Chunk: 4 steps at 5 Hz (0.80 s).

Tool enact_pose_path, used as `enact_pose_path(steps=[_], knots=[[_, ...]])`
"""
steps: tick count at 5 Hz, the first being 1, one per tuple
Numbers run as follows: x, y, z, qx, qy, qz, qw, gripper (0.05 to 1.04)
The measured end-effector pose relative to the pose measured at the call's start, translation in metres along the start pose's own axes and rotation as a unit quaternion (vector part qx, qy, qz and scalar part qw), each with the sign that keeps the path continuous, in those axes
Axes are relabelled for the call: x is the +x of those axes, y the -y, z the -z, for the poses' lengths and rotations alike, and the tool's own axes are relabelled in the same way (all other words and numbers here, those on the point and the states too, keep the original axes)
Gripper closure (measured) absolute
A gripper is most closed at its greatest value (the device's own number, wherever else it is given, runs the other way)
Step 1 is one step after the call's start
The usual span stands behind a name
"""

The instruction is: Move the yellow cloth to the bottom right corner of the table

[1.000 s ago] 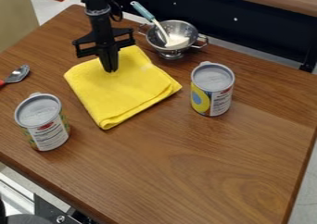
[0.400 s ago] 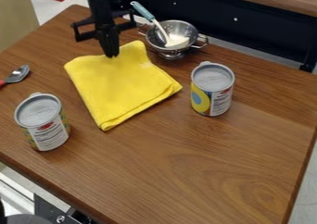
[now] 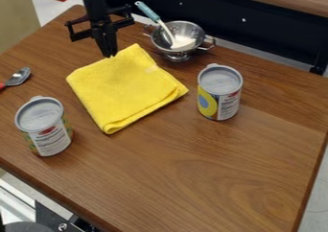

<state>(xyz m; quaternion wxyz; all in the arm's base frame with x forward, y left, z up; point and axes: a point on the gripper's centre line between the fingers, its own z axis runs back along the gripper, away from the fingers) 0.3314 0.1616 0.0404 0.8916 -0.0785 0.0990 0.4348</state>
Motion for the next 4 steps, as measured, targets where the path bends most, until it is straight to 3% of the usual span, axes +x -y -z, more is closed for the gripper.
enact_pose_path(steps=[1,2,3,4], knots=[[-0.001,0.001,0.0,-0.001,-0.003,-0.011,0.9999,1.031],[-0.013,-0.006,0.032,0.03,-0.004,-0.022,0.9993,1.031],[-0.037,-0.01,0.066,0.052,-0.024,-0.021,0.9981,1.01],[-0.038,-0.006,0.068,0.052,-0.019,-0.016,0.9983,0.875]])
